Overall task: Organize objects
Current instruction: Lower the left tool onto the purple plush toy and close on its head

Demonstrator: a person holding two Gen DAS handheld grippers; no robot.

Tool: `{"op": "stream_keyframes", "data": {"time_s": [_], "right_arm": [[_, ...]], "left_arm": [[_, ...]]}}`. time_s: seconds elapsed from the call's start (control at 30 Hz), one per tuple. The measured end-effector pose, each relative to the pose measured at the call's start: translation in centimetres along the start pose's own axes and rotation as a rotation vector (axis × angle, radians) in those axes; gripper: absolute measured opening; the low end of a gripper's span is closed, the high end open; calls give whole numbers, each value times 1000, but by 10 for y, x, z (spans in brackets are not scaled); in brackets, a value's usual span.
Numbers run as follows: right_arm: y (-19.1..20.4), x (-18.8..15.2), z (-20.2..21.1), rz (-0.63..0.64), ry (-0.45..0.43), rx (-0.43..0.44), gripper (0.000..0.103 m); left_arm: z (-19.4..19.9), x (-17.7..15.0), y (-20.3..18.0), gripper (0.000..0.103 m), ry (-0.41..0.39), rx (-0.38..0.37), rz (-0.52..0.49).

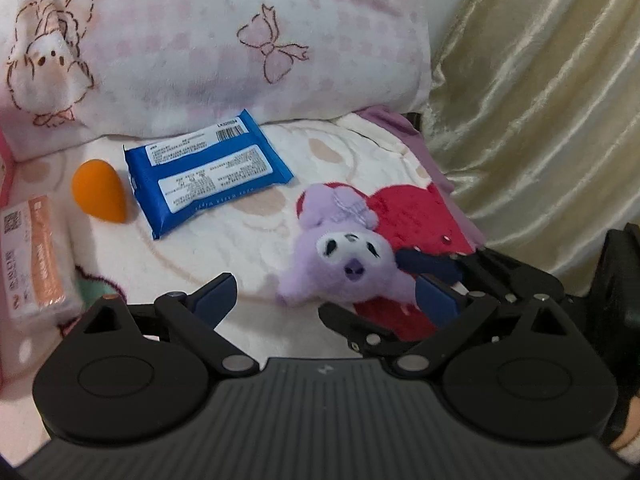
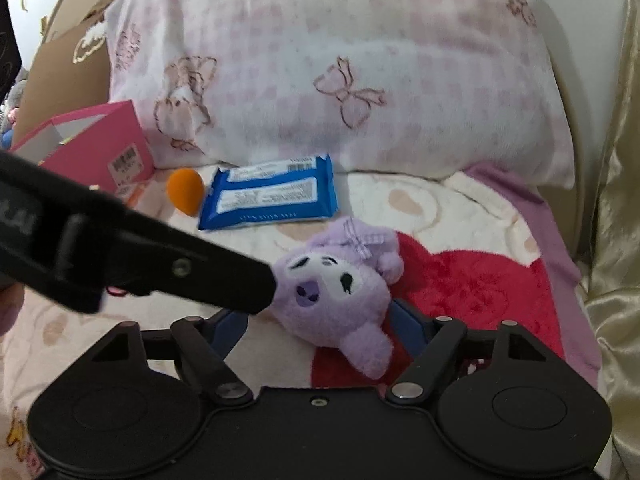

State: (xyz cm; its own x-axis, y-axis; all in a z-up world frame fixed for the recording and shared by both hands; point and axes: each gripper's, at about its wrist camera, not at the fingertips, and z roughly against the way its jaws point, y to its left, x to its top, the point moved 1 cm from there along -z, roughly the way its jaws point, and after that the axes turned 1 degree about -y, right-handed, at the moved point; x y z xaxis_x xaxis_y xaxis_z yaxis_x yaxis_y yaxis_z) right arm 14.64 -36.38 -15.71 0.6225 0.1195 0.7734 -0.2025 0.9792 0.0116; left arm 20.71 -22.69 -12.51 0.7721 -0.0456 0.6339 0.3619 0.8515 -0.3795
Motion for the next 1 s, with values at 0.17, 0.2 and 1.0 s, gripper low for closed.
{"op": "stream_keyframes", "data": {"time_s": [0.17, 0.2, 1.0], "right_arm": [[-8, -3, -5, -25, 4, -10, 76], [-9, -3, -6, -30, 5, -13, 75], [0, -3, -19, 70, 38, -4, 53]], "left_arm": [[-18, -1, 8, 79, 15, 4, 10], [-21, -1, 10, 76, 9, 9, 16], [-51, -13, 22, 46, 9, -91, 109]]}}
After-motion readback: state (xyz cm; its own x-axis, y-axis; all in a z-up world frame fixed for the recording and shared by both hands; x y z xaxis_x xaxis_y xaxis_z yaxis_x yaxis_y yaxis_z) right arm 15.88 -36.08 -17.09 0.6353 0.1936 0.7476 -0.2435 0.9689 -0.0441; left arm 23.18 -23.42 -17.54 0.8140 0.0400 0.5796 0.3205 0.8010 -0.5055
